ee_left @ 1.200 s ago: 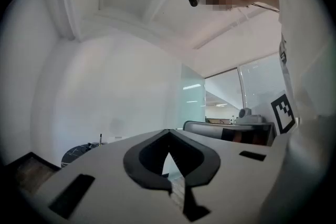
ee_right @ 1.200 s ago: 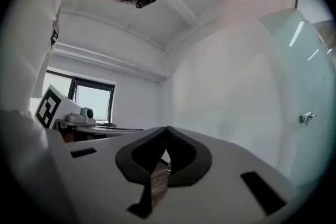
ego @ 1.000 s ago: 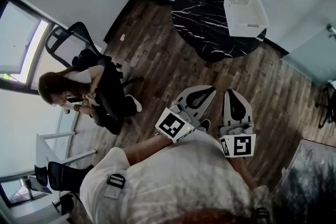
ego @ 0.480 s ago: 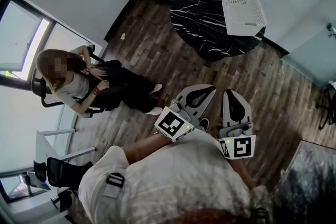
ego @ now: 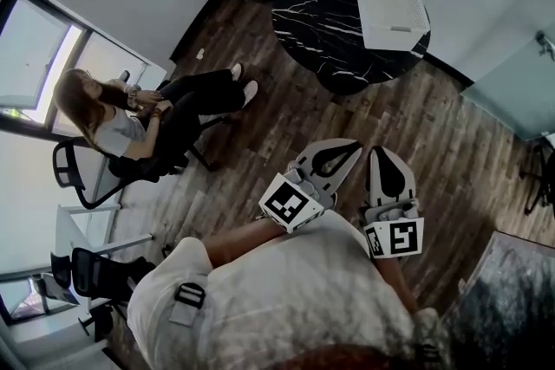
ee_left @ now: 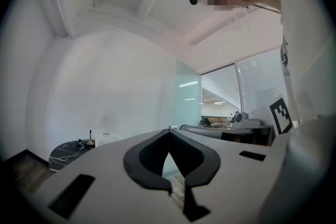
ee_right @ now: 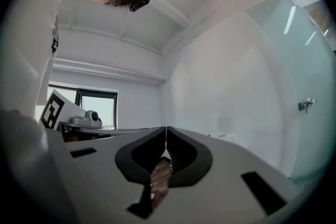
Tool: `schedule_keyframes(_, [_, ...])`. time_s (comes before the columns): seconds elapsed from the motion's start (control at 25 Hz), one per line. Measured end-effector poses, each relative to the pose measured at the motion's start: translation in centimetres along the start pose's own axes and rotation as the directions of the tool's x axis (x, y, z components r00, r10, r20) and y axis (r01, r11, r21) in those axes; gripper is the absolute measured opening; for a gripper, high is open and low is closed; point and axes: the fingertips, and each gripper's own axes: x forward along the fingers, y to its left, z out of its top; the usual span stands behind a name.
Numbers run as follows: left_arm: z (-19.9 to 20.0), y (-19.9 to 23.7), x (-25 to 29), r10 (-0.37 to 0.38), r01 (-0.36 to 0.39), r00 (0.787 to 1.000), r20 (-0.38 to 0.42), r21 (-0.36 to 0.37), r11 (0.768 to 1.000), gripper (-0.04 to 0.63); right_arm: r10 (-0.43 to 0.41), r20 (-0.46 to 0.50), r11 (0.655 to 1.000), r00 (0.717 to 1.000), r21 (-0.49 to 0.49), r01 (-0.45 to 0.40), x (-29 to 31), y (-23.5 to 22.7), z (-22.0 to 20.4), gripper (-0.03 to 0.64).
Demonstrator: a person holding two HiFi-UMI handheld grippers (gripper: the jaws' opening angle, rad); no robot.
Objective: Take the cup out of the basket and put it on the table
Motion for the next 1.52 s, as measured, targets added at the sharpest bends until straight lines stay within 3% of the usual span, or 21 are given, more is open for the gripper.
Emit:
schedule_keyframes(0.52, [0.5, -1.9, 0.6, 0.045, -0.044, 0.999, -0.012, 0.053, 0.998, 0.006, 0.056, 0.053, 0.998, 0.997, 0.022, -0.057, -1.8, -0.7, 1.2, 0.009])
schedule_keyframes(0.84, [0.5, 0.5, 1.3, 0.040, -0.041, 0.999, 0.006, 0.048, 0.998, 0.006, 0.054, 0.068, 0.998, 0.996, -0.021, -0.053, 0.5, -0.8, 1.4, 0.008])
schedule_keyframes(1.08, [0.0, 6.0, 2.1, 0.067, -0.068, 0.998, 0.012, 0.012, 0.998, 0.006, 0.076, 0.037, 0.996, 0.996, -0.047, -0.074, 5.8, -1.2, 0.4, 0.009])
schedule_keyframes(1.52, [1.2, 20.5, 6.2, 0.114, -0.112, 0.992, 0.044, -0.057, 0.992, 0.006, 0.120, -0.041, 0.990, 0.992, -0.067, -0.123, 20.5, -3.5, -0.8, 0.009])
